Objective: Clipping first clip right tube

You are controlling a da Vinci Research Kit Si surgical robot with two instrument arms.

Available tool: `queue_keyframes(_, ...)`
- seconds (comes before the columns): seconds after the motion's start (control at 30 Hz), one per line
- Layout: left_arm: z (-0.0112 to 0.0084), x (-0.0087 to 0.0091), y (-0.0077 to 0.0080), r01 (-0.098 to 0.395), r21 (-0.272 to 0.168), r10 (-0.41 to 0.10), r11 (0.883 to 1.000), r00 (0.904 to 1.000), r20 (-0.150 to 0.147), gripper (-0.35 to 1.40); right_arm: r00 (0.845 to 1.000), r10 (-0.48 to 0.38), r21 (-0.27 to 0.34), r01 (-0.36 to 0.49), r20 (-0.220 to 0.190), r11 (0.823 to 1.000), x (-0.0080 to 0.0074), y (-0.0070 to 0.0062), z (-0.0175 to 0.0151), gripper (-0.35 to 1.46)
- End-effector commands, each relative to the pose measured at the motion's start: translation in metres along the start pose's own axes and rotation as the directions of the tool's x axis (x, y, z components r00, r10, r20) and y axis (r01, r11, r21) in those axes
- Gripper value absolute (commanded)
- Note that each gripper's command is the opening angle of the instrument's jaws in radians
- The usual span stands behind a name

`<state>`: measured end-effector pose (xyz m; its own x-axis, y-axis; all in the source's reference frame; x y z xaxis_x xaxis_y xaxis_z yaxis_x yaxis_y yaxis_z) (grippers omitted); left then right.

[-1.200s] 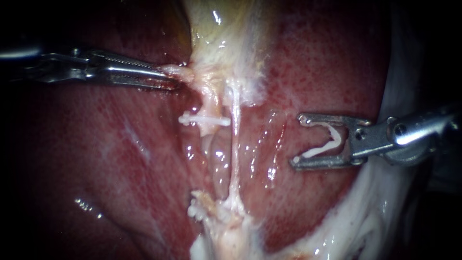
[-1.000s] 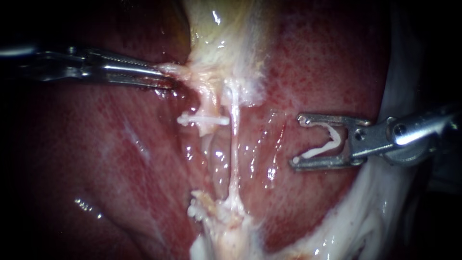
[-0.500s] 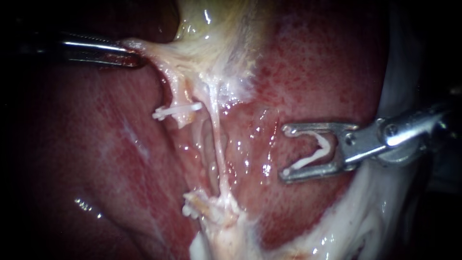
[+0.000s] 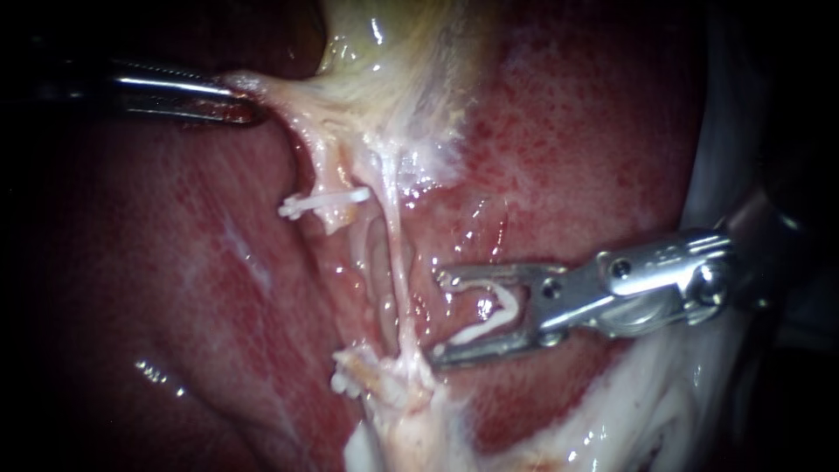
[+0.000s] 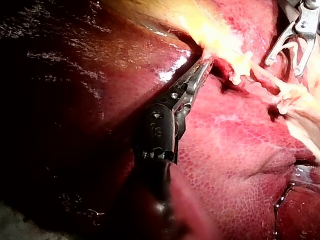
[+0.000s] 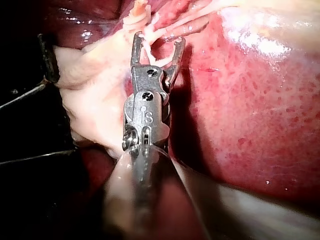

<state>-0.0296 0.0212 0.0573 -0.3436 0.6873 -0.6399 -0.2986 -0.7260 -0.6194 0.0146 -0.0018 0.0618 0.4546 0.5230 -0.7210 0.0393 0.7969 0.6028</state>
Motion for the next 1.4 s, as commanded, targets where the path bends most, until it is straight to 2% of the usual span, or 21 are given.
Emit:
queue_keyframes(0.03, 0.0, 0.0, 0.0, 0.0, 0.001, 0.0, 1.0, 1.0, 0.0, -0.35, 1.0, 0.014, 0.01, -0.014, -0.006, 1.0, -0.0002, 0.0001, 0.0003, 0.5)
queue_keyframes(0.2, 0.0, 0.0, 0.0, 0.0, 0.001, 0.0, 1.0, 1.0, 0.0, -0.35, 0.996, 0.063, 0.059, -0.06, -0.056, 0.996, -0.0003, 0.001, 0.0015, 0.5)
queue_keyframes(0.4, 0.0, 0.0, 0.0, 0.0, 0.001, 0.0, 1.0, 1.0, 0.0, -0.35, 0.988, 0.124, 0.119, -0.113, -0.089, 0.986, 0.0002, 0.002, 0.0029, 0.49)
queue_keyframes(0.6, 0.0, 0.0, 0.0, 0.0, 0.0, 0.0, 1.0, 1.0, 0.0, -0.35, 0.977, 0.172, 0.17, -0.149, -0.13, 0.974, 0.0007, 0.0024, 0.0039, 0.49)
queue_keyframes(0.7, 0.0, 0.0, -0.0001, 0.0, 0.0, 0.0, 1.0, 1.0, 0.0, -0.35, 0.964, 0.212, 0.214, -0.175, -0.163, 0.961, 0.0009, 0.0023, 0.004, 0.49)
queue_keyframes(0.83, 0.0, 0.0, -0.0001, 0.0, 0.0, 0.0, 1.0, 1.0, 0.0, -0.35, 0.938, 0.288, 0.291, -0.226, -0.195, 0.93, 0.0013, 0.0018, 0.004, 0.49)
queue_keyframes(1.13, 0.0, 0.0, -0.0002, 0.0, 0.0, 0.0, 1.0, 1.0, 0.0, -0.35, 0.909, 0.367, 0.397, -0.268, -0.196, 0.878, 0.0019, 0.0008, 0.0042, 0.49)
queue_keyframes(1.2, 0.0001, 0.0, -0.0002, 0.0, 0.0, 0.0, 1.0, 1.0, 0.0, -0.35, 0.9, 0.392, 0.423, -0.286, -0.19, 0.86, 0.002, 0.0005, 0.0043, 0.48)
queue_keyframes(1.27, 0.0, 0.0, -0.0002, 0.0, 0.0, 0.0, 1.0, 1.0, 0.0, -0.35, 0.898, 0.4, 0.439, -0.29, -0.182, 0.85, 0.002, 0.0004, 0.0044, 0.48)
queue_keyframes(1.4, 0.0001, 0.0, -0.0002, 0.0, 0.0, 0.0, 1.0, 1.0, 0.0, -0.35, 0.897, 0.406, 0.443, -0.297, -0.174, 0.846, 0.0018, 0.0004, 0.0048, 0.48)
